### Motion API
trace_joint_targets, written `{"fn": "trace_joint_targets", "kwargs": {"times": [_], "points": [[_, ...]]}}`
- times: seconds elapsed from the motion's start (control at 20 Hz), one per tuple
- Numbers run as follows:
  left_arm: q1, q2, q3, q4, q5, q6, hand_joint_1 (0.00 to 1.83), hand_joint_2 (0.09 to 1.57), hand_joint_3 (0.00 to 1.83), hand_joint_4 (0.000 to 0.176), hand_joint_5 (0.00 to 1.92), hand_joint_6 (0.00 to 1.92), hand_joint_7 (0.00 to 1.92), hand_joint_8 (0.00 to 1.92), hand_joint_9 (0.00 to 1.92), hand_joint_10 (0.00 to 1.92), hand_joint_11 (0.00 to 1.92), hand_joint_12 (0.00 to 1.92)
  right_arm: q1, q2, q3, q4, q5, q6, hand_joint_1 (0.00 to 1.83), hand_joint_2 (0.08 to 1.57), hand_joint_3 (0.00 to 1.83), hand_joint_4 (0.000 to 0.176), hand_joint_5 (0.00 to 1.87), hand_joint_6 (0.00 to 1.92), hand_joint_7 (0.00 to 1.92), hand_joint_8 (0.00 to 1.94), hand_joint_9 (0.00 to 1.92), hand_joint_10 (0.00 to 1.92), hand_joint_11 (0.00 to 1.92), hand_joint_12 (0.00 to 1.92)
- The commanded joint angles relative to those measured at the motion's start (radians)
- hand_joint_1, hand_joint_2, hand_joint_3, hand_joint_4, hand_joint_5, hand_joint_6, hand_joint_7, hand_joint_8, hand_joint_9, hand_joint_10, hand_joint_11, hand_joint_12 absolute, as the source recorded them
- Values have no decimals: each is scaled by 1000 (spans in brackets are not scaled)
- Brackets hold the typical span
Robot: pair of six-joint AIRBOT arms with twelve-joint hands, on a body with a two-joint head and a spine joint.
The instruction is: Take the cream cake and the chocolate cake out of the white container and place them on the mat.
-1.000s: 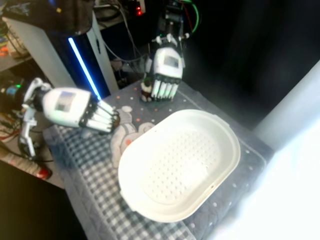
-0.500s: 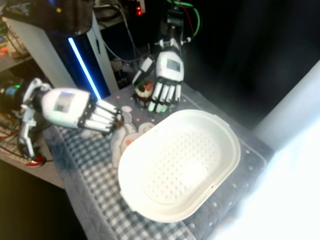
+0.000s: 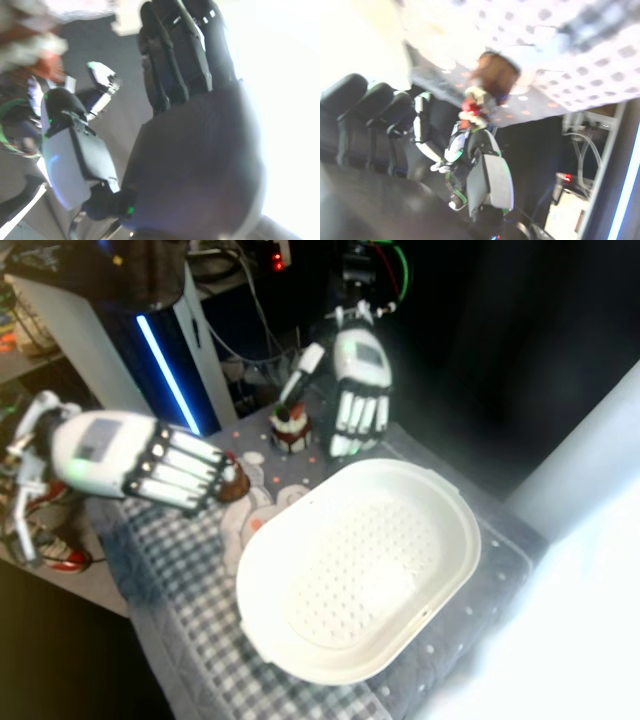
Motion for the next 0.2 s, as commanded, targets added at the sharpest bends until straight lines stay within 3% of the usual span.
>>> {"fn": "trace_joint_targets", "kwargs": {"times": [0.0,0.1,0.15], "points": [[-14,11,6,-1,-195,-7,449,1108,4,0,871,21,1038,256,885,704,626,1190,9,12,5,-5,210,2,766,949,76,0,496,1213,616,1328,563,1450,398,1688],[-29,16,20,-14,-274,-7,687,1150,2,0,1011,29,1167,207,1042,622,737,1219,9,25,15,27,301,2,798,982,108,0,352,1298,526,1332,497,1448,311,1760],[-39,15,30,-20,-309,-7,887,1173,10,118,874,951,1263,168,1185,517,792,1190,9,26,24,49,343,2,783,988,204,0,231,1308,419,1359,427,1482,301,1839]]}}
